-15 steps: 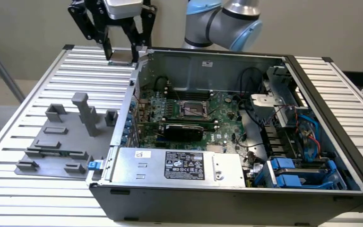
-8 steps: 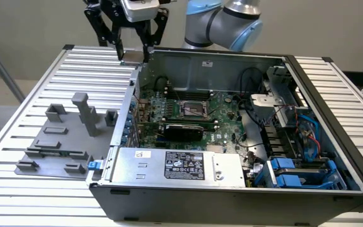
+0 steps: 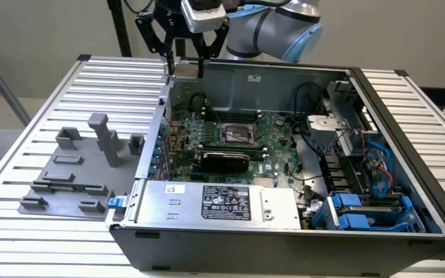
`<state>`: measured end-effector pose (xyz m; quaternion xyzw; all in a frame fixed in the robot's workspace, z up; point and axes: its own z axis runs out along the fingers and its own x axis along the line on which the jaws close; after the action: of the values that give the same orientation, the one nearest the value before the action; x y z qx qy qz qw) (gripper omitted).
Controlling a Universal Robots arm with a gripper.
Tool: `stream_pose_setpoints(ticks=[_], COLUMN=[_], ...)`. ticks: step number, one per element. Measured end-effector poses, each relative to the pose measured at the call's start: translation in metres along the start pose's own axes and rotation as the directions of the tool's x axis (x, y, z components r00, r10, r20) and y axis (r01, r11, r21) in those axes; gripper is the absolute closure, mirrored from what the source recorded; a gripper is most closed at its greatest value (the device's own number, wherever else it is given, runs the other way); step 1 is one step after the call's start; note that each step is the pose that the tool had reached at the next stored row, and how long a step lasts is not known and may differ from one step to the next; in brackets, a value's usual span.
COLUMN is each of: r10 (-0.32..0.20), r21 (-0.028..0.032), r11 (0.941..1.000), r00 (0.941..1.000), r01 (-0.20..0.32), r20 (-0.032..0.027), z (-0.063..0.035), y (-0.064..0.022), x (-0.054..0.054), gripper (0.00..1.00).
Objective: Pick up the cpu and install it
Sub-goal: 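Pick up the cpu and move it towards the insertion slot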
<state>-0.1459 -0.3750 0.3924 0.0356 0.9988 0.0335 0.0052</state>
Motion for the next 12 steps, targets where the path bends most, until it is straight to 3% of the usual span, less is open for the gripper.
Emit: stream_pose_setpoints(ticks=[12], r10=[0.000], r21=[0.0001], r11=[1.0000], r00=[1.0000], r01=[0.000], r20=[0.0000], z=[0.0243], y=[0.0331], x=[-0.043], gripper=[0.45])
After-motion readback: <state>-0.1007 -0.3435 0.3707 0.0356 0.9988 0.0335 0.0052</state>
